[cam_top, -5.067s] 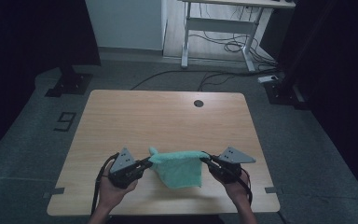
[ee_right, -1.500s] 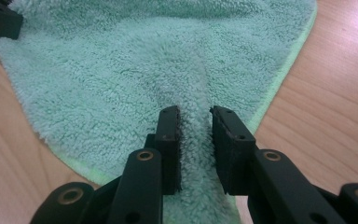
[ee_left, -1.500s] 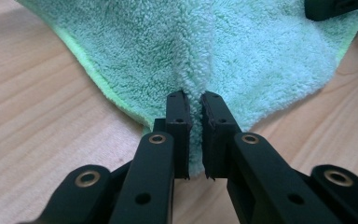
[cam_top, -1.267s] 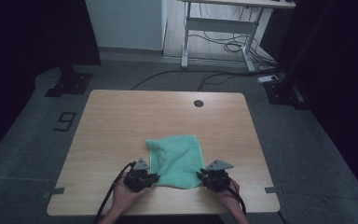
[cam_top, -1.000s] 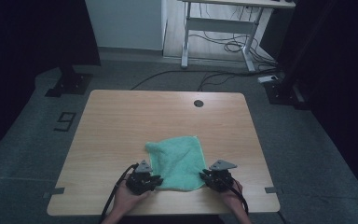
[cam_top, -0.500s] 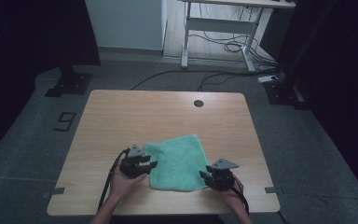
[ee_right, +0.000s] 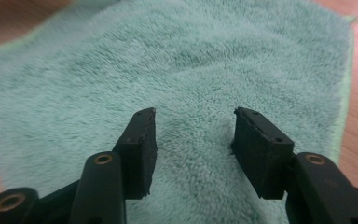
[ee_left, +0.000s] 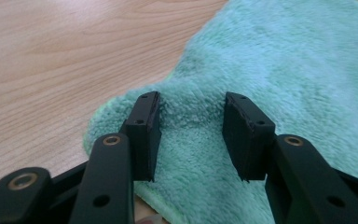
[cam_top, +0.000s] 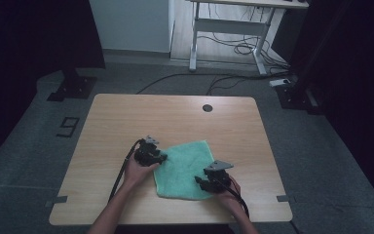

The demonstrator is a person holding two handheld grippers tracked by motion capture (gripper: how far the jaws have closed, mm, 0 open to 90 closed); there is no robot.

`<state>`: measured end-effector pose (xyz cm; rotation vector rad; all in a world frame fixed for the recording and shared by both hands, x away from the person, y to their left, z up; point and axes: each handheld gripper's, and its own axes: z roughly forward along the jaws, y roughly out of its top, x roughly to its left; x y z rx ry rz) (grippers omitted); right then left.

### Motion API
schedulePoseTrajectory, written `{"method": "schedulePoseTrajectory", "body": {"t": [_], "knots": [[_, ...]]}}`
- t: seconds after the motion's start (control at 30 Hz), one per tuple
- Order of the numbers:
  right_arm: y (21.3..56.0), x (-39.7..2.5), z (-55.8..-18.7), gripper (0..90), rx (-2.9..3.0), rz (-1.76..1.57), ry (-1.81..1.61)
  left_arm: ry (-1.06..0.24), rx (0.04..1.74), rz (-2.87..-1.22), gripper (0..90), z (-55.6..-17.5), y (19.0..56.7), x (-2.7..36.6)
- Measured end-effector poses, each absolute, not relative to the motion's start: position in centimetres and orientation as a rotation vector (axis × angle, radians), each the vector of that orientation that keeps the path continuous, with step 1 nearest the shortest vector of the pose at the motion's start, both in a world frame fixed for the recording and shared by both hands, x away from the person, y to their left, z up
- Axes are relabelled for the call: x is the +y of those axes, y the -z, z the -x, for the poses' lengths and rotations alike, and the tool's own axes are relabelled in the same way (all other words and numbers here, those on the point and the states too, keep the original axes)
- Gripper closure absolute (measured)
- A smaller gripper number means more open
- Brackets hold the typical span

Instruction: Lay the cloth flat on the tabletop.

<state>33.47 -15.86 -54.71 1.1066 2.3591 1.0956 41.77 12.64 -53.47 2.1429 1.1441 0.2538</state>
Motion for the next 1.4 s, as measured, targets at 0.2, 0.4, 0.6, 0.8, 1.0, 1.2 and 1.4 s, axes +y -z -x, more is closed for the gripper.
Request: {"method": "schedulePoseTrajectory", "body": {"t": [0.2, 0.4, 0.6, 0.8, 1.0, 1.2, 1.4], "knots": [[54.9, -16.4, -33.9, 44.8, 2.33, -1.163, -1.081, -0.272, 1.177, -2.091, 56.8, -43.0, 53.8, 13.1], [55.1, -17.0, -33.7, 45.1, 2.313, -1.163, -1.093, -0.346, 1.228, -2.105, 56.8, -43.0, 53.6, 13.7], [55.1, -17.1, -33.5, 44.8, 2.302, -1.171, -1.101, -0.318, 1.228, -2.076, 58.0, -41.8, 53.8, 15.2], [55.1, -17.3, -33.5, 45.1, 2.298, -1.173, -1.102, -0.291, 1.214, -2.083, 57.1, -40.9, 53.7, 15.5], [55.1, -17.4, -35.8, 44.7, 2.284, -1.185, -1.086, -0.284, 1.243, -2.074, 57.5, -41.8, 53.6, 15.3], [54.4, -17.1, -36.9, 43.2, 2.272, -1.197, -1.116, -0.286, 1.249, -2.066, 57.2, -42.3, 53.7, 15.1], [52.7, -16.0, -34.0, 43.2, 2.312, -1.063, -1.259, -0.289, 1.244, -2.064, 56.2, -42.2, 53.7, 15.1]]}}
